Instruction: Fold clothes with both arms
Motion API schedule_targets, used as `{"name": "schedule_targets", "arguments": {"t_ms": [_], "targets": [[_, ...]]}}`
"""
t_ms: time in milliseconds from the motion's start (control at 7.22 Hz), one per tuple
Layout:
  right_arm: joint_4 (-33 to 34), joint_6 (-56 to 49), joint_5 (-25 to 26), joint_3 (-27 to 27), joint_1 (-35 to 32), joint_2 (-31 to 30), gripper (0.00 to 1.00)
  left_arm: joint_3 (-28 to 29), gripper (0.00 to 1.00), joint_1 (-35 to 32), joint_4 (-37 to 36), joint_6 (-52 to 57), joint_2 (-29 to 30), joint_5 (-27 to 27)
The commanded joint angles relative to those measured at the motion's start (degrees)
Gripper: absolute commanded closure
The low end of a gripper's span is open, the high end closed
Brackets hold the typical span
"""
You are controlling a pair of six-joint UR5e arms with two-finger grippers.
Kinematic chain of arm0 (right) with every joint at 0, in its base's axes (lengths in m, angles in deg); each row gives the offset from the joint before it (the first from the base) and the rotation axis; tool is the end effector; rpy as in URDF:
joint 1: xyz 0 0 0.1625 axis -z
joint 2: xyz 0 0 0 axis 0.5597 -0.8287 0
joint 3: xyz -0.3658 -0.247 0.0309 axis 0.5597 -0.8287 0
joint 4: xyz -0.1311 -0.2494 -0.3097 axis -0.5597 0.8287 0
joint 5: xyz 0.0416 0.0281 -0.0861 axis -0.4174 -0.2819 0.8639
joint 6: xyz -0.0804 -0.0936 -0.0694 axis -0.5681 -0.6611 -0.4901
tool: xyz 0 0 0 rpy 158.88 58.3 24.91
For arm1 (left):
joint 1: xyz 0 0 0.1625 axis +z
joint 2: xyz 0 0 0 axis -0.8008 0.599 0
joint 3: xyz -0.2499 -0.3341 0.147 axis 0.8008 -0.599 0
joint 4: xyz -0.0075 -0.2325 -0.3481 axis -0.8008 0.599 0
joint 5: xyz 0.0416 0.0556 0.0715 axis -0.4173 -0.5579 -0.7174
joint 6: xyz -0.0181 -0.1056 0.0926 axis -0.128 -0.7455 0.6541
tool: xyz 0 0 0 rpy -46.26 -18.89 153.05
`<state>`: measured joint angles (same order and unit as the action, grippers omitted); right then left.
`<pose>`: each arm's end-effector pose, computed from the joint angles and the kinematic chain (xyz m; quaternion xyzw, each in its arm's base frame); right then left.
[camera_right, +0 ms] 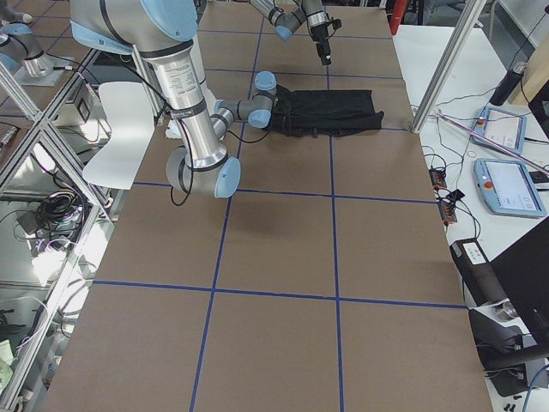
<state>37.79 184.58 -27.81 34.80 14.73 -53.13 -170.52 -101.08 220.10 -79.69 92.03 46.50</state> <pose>-0.6660 -0.3369 0.2884 -0.0617 -0.5337 0.1441 0.8310 0.4024 -0.5500 0.3623 0.1008 0.6226 -0.1573 0.7600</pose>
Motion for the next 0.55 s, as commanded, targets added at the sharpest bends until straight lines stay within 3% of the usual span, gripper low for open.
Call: {"name": "schedule_targets", "arguments": {"t_ms": [0,138,415], "targets": [[0.05,-0.08,-0.16,0.0,0.23,-0.26,0.0,-0.01,0.01,0.24,0.0,-0.02,0.0,-0.1],[0.05,0.0,-0.16,0.0,0.23,-0.17,0.11,-0.01,0.01,0.33,0.0,-0.02,0.0,-0.27],[-0.39,2.2,-0.16,0.43,0.23,-0.17,0.95,-0.01,0.01,0.68,0.0,0.07,0.0,-0.27]]}}
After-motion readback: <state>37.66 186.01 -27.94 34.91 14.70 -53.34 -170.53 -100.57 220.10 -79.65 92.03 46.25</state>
